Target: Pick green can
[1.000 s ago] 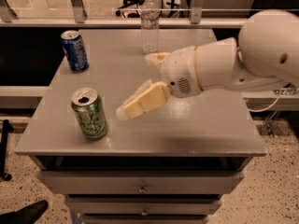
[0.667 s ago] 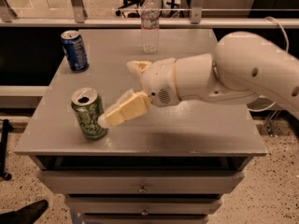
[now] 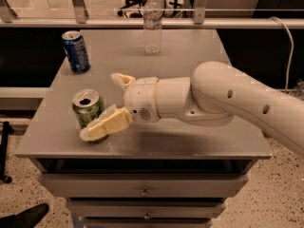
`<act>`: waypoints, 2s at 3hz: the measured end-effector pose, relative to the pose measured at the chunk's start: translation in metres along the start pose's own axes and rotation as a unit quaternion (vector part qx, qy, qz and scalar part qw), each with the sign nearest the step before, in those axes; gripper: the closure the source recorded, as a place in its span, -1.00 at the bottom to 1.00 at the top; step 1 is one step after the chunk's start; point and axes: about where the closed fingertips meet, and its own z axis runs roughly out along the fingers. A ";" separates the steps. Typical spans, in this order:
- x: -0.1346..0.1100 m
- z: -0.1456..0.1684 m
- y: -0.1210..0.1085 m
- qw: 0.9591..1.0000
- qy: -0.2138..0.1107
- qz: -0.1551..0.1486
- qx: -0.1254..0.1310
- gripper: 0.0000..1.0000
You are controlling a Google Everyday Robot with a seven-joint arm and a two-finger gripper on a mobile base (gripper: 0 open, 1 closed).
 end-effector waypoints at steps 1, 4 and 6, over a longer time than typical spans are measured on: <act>0.005 0.020 0.004 1.000 -0.021 -0.002 -0.003 -0.94; 0.015 0.040 0.010 0.998 -0.057 0.002 0.005 0.29; -0.005 -0.014 -0.012 0.994 -0.068 -0.025 0.079 1.00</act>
Offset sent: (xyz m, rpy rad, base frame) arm 0.0005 0.0423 -0.0287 0.1267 -0.0243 0.0018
